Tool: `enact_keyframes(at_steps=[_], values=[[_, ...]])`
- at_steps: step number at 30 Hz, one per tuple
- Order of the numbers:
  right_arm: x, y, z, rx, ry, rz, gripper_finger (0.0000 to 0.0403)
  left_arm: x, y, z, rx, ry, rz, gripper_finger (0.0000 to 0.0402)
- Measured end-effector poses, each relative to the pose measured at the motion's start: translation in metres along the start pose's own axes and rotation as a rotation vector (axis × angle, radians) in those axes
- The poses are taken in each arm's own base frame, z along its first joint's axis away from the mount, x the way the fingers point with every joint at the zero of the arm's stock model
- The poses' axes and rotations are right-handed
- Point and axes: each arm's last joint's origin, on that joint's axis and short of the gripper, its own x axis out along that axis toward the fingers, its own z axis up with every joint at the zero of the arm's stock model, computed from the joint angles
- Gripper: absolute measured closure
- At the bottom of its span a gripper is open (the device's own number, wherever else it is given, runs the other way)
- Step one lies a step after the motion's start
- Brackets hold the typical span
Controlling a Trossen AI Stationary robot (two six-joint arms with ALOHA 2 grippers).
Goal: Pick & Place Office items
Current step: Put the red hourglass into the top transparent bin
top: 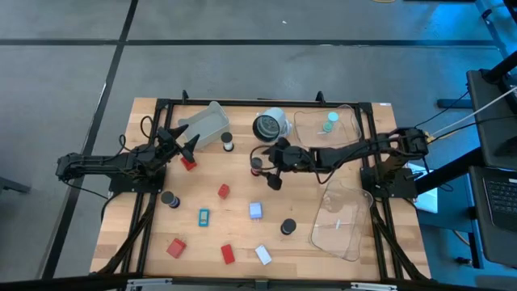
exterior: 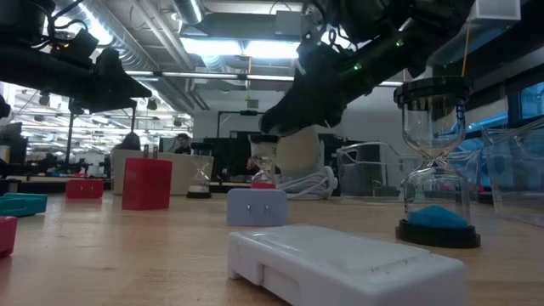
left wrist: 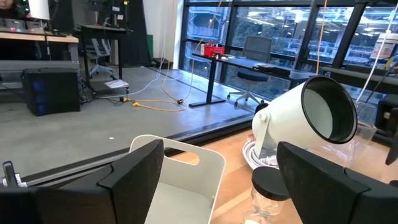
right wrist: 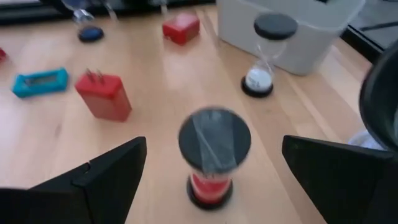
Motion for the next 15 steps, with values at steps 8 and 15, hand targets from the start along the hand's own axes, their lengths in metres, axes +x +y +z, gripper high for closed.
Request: enact_keyframes(at_steps=[8, 15], values=[[0.021, -0.006, -0.009, -0.023, -0.045, 0.029, 0.0025, 0.000, 0.000, 0.000, 0.001, 0.000, 0.000, 0.0091], [0.031, -0.008, -0.016, -0.018, -0.056, 0.021, 0.0025, 0.000, 0.000, 0.000, 0.009, 0.000, 0.000, 0.0091]])
